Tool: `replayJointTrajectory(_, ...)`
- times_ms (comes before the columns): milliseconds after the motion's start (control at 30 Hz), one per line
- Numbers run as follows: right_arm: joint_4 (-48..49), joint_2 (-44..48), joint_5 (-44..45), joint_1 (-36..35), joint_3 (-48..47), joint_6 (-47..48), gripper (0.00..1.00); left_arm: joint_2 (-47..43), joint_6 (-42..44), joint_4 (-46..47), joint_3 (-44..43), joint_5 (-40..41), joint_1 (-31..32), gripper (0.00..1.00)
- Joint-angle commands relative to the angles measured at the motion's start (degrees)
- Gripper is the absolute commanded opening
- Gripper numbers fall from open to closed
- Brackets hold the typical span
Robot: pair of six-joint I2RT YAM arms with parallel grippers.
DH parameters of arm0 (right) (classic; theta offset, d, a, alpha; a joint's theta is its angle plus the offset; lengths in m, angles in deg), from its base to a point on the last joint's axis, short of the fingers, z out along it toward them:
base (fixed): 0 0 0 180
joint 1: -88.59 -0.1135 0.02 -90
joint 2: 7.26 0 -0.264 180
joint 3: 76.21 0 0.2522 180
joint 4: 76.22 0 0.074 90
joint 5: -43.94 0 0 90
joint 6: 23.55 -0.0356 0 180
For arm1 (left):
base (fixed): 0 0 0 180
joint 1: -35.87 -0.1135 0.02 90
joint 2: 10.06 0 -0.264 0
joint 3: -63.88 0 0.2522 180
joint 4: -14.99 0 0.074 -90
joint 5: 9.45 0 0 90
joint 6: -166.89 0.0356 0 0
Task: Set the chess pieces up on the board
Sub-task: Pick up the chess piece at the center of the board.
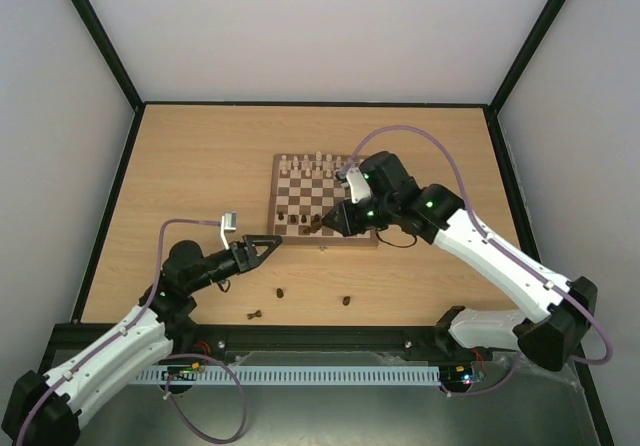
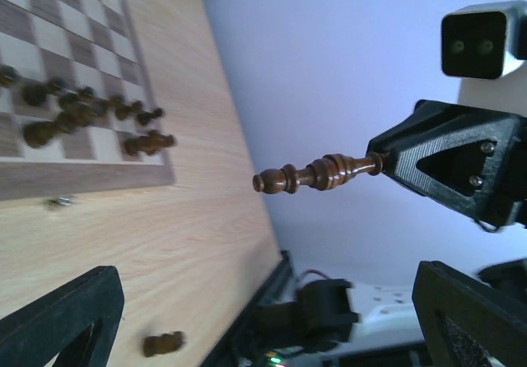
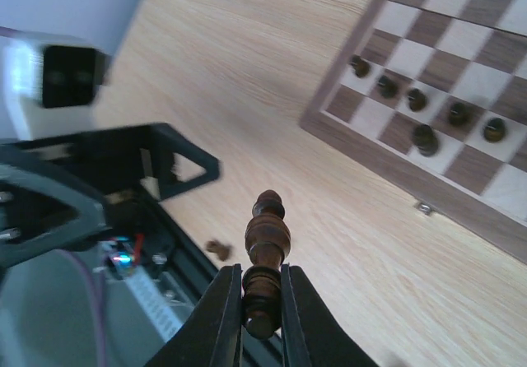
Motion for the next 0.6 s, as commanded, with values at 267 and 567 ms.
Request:
replayJointTrajectory(267,12.91,6.34,-20.34,1.13,4.44,-5.76,0.09,1.28,-19.71,37.77,5.83,-11.64,-2.31,0.96)
replayJointTrajectory(567,20.22,6.22,-27.13,1.21,6.96,-9.41,0.09,-1.41,-21.12,37.48,6.63,-11.54,-2.26,0.90)
